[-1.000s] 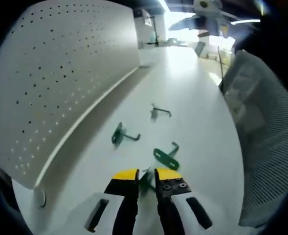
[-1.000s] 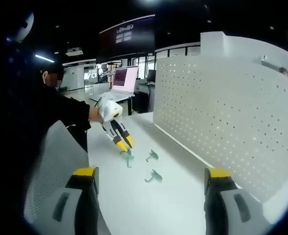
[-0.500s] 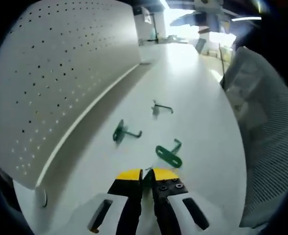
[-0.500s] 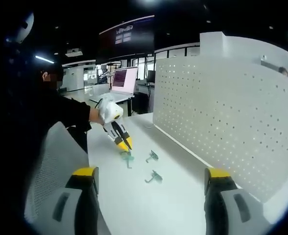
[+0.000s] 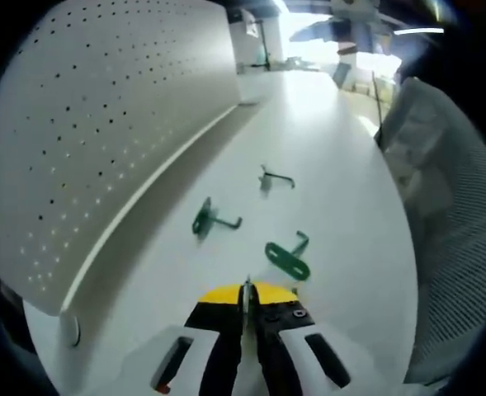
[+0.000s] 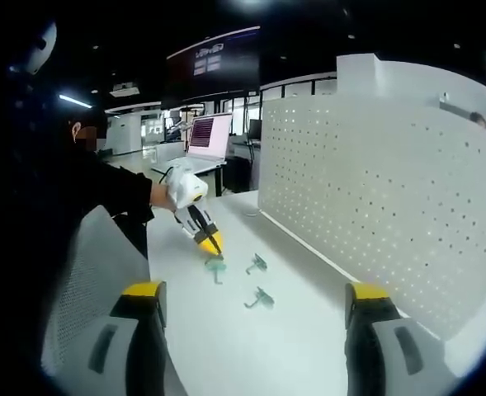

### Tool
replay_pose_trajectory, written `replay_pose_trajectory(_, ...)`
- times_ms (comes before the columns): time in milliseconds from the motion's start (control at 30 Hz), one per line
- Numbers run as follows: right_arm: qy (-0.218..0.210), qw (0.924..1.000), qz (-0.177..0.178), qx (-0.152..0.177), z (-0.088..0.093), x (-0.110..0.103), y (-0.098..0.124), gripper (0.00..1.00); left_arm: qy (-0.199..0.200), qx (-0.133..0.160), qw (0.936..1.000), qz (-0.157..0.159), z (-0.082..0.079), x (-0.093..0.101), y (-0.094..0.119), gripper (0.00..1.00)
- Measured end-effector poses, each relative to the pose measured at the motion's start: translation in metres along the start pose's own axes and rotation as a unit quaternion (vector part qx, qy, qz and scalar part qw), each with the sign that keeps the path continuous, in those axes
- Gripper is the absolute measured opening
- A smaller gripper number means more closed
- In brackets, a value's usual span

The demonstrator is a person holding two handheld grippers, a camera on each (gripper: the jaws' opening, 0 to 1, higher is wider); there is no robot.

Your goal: Insert the hook assembly into the mounting plate slot until the hook locks in place.

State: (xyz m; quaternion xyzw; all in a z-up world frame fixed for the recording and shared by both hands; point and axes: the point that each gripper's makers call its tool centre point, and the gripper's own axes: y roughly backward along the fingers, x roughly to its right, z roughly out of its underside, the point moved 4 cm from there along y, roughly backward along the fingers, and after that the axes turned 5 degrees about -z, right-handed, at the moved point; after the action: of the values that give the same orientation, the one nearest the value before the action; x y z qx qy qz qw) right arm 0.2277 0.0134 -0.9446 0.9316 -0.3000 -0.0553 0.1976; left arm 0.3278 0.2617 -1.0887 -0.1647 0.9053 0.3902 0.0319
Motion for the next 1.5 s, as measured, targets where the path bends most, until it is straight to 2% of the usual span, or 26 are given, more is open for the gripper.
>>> replay_pose_trajectory(367,-0.001,1.0000,0.001,0.000,0.001,0.001,0.001,0.87,0.001,-0.009,0.9999,-0.005,0.002,-0.001,-0.002,0.02)
replay_pose_trajectory(700,0.000,1.0000,-0.001,0.002,0.000,0.000,-0.001,0.87,0.011,-0.001,0.9999,-0.012,-0.001,-0.005,0.004,0.01)
replay_pose_trajectory(1167,0.005,1.0000,-0.002,0.004,-0.004,-0.001,-0.001,0.87,0.039,0.015,0.9988,-0.026,-0.006,-0.012,0.013,0.01)
replay_pose_trajectory(1500,0.008,0.9999,-0.004,0.006,-0.007,-0.003,-0.002,0.87,0.063,0.049,0.9961,-0.036,-0.019,-0.017,0.021,0.01)
